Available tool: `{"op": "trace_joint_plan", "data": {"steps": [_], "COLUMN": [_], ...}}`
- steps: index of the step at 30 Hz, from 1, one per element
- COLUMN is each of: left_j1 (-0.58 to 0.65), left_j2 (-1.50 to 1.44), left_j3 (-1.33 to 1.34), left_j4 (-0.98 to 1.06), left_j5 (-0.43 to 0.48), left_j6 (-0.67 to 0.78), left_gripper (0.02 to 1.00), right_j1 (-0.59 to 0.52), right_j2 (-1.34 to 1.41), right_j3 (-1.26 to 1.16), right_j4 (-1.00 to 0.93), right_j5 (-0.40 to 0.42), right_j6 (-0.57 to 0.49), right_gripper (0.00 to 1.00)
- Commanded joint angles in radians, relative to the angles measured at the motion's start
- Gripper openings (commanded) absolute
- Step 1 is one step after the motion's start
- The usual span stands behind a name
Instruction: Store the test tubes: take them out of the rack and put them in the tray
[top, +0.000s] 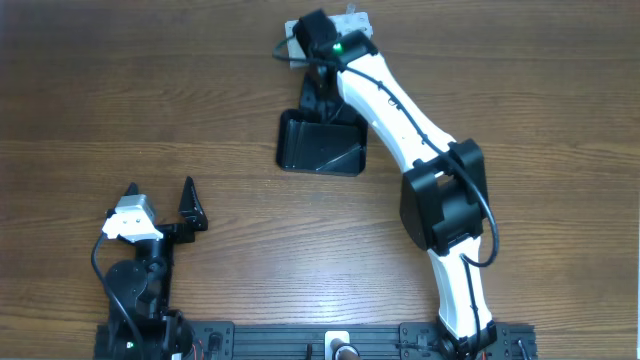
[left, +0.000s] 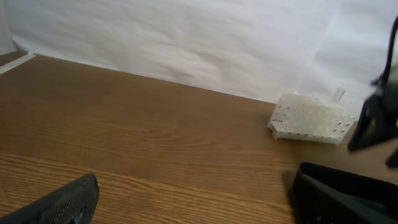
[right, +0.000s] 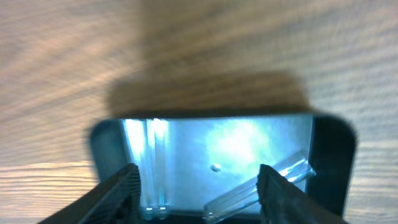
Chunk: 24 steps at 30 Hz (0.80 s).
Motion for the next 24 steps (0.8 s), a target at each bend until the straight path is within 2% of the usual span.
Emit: {"op": "trace_joint_plan", "data": {"steps": [1,8,12,13,16,24], "left_j1": [-0.005,-0.005,-0.005,-0.005,-0.005,-0.005], "left_j2": [-0.007,-0.007,-0.007,-0.007,-0.007,-0.007], "left_j3": [-0.004,-0.004,-0.004,-0.004,-0.004,-0.004], "left_j4": [-0.001,-0.001,-0.001,-0.001,-0.001,-0.001], "left_j5": [0.010,0.010,0.010,0.010,0.010,0.010], "left_j6": [0.012,0.012,0.012,0.012,0.012,0.012], "left_gripper": [0.998,0.996,0.998,0.996,0.998,0.998], "right_j1": [-0.019,-0.029,-0.045,-0.050,-0.059,-0.098], "right_j2": [-0.076,-0.081,-0.081,-0.081,-0.081,-0.063], "right_j3": [0.110,0.220,0.228,0.228,0.228,0.226], "right_j4": [-0.010,-0.038,0.022,0.049,0.122,0.312], "right_j5": [0.049,0.252,0.306,0.306,0.314,0.369], "right_j6": [-0.105,-0.254,-0.349,-0.382,-0.446,-0.447], "right_gripper": [0.663,0.772,0.917,0.987,0.993,0.993]}}
